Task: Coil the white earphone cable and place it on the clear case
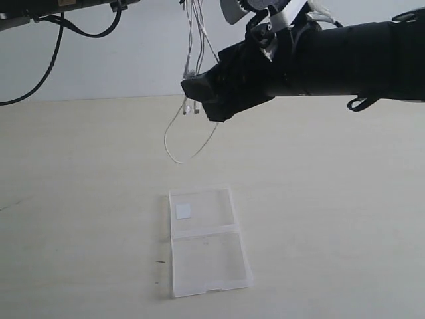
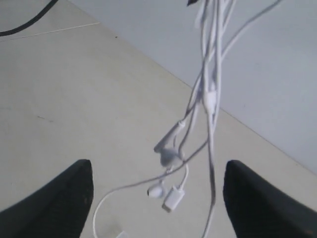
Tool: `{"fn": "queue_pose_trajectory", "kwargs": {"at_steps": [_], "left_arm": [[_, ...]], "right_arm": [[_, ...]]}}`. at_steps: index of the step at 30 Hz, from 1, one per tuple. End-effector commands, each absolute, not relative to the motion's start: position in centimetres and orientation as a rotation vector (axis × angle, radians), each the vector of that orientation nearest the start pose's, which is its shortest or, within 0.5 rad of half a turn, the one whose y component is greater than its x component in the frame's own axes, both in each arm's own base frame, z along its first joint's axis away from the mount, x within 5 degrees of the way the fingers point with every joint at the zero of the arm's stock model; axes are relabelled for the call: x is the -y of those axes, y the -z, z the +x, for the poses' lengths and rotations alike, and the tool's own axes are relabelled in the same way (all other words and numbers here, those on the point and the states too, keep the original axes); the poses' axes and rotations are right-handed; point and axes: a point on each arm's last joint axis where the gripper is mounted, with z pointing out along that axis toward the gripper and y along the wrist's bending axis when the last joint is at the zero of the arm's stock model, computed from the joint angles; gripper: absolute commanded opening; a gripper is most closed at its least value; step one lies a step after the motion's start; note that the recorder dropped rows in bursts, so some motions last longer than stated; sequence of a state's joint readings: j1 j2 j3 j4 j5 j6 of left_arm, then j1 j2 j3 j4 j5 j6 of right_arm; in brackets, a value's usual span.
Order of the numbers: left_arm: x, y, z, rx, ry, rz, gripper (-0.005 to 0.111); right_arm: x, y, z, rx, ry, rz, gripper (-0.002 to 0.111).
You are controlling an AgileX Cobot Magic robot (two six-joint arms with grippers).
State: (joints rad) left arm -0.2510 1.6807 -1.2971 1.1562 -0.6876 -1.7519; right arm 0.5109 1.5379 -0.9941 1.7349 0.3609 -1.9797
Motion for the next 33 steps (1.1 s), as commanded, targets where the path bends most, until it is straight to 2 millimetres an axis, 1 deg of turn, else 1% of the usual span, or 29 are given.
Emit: {"fn": "queue_pose_trajectory", "kwargs": {"at_steps": [1,4,6,10,15,17,22,28,33], "left_arm": [[14.7,-35.5,36.3,-1.651,1.213,0.165,0.000],[14.7,-35.6,36.2,-1.646,1.224,0.174,0.000],[14.9,-35.8,36.0,-1.627,1.257,0.186,0.000],[14.9,-35.9,36.0,-1.622,1.264,0.176,0.000],[14.9,-35.8,36.0,-1.623,1.263,0.179,0.000],[14.9,-35.9,36.0,-1.622,1.264,0.176,0.000],[14.9,-35.9,36.0,-1.622,1.264,0.176,0.000],[14.9,-35.9,36.0,-1.622,1.264,0.176,0.000],[14.9,-35.9,36.0,-1.622,1.264,0.176,0.000]], "right_arm": [[-20.1,-28.6,29.3,-1.728,-0.531,-0.929,0.074],[-20.4,-28.6,29.8,-1.734,-0.546,-0.915,0.075],[-20.7,-28.2,30.2,-1.746,-0.554,-0.911,0.075],[-21.3,-27.4,31.2,-1.780,-0.580,-0.889,0.075],[-21.5,-27.8,31.7,-1.775,-0.594,-0.868,0.074],[-21.6,-27.7,31.7,-1.789,-0.605,-0.854,0.069],[-21.6,-27.6,31.7,-1.793,-0.609,-0.849,0.047],[-21.6,-27.6,31.7,-1.793,-0.609,-0.849,0.032],[-21.6,-27.6,31.7,-1.793,-0.609,-0.849,0.025]]}}
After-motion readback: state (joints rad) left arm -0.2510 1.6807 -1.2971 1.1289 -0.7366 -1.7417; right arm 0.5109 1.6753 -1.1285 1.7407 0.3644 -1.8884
